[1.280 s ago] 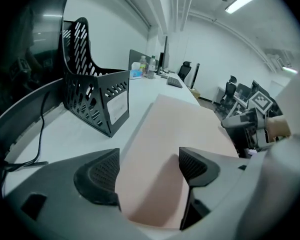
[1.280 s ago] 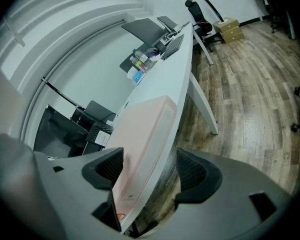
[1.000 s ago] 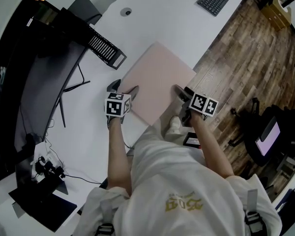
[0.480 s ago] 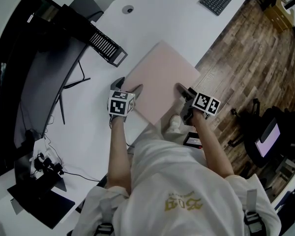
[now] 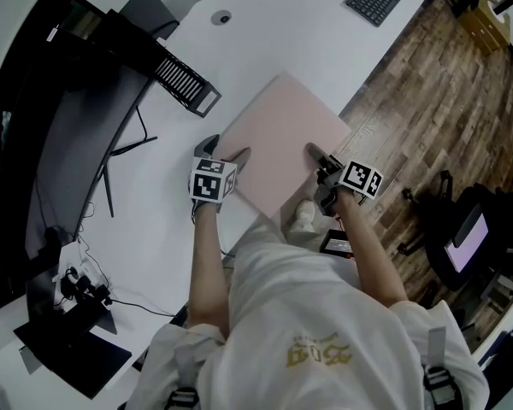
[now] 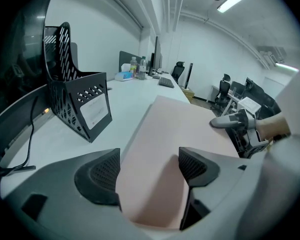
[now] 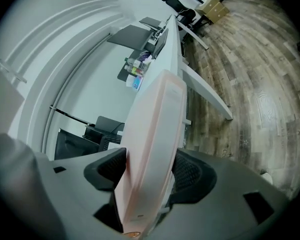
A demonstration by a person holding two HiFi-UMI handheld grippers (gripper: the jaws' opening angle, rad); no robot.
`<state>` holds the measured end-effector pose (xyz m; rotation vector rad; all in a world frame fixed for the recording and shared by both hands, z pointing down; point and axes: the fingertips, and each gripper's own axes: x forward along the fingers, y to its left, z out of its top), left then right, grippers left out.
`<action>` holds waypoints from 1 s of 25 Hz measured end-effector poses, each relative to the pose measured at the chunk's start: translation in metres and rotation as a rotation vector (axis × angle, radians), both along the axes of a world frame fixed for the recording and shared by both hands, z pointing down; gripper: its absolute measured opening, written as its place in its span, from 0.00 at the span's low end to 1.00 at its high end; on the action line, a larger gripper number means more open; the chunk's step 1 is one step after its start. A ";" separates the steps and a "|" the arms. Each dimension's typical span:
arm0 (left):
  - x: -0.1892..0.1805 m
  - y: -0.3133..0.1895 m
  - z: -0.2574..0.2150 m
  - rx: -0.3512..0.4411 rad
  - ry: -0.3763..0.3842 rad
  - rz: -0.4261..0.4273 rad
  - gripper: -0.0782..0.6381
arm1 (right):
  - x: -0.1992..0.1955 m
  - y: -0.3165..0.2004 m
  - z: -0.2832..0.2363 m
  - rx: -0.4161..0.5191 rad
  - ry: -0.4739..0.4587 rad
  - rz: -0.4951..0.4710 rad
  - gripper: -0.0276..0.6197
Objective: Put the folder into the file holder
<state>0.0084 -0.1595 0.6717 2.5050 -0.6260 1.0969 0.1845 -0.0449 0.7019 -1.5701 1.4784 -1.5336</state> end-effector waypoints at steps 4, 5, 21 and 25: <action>-0.001 0.000 -0.001 -0.006 0.017 -0.003 0.63 | 0.003 0.002 -0.005 0.026 -0.046 0.044 0.45; -0.001 0.000 -0.001 -0.006 0.022 -0.004 0.63 | 0.004 0.002 -0.006 0.033 -0.055 0.056 0.45; 0.010 0.002 -0.010 -0.049 0.144 -0.025 0.63 | 0.026 0.005 -0.050 0.204 -0.131 0.182 0.33; 0.013 0.004 -0.014 -0.064 0.174 -0.040 0.63 | 0.032 0.004 -0.062 0.221 -0.105 0.194 0.33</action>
